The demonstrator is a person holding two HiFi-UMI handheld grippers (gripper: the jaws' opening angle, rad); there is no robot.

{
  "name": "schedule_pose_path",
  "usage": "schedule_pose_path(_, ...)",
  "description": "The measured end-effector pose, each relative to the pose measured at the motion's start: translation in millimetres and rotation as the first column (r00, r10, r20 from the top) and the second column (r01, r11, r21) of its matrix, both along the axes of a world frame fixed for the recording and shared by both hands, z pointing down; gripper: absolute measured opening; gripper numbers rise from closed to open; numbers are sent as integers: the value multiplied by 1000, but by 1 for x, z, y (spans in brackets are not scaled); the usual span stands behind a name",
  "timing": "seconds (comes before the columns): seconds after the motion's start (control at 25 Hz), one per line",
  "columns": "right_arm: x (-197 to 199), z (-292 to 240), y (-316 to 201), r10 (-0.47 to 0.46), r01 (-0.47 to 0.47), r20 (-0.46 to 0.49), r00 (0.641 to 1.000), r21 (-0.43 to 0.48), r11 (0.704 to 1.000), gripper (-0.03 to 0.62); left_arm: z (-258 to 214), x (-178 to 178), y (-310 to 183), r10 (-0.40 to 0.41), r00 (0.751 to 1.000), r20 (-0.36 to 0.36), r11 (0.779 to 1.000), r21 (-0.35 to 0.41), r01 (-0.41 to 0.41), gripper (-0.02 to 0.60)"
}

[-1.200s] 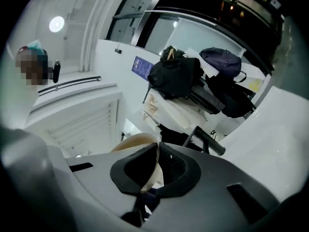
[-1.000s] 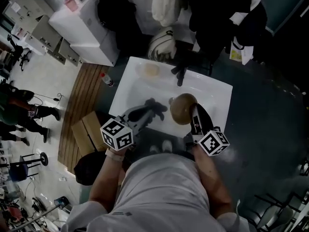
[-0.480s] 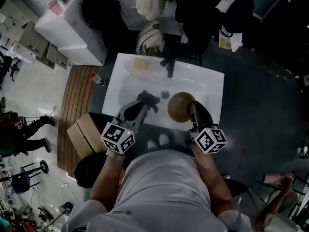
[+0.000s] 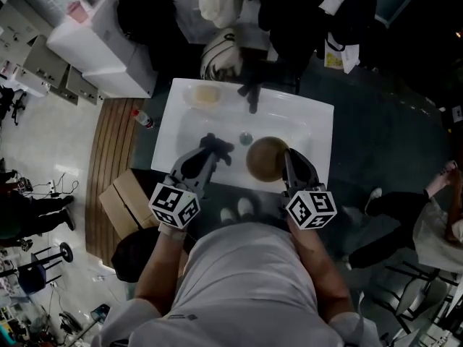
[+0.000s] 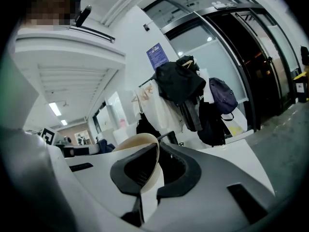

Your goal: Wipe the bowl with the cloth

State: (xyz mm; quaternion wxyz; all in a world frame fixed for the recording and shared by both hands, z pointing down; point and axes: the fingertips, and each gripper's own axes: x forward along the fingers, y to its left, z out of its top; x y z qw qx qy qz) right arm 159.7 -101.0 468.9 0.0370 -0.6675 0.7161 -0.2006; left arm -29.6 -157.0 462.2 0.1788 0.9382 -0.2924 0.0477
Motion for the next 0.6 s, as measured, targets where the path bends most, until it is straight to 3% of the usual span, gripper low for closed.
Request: schedule_pose_path(0.6,-12,-2,-9,-41,40,-46,998,-5,999,32,5,-6,-1,-6,1000,7,1000,-17,6,44)
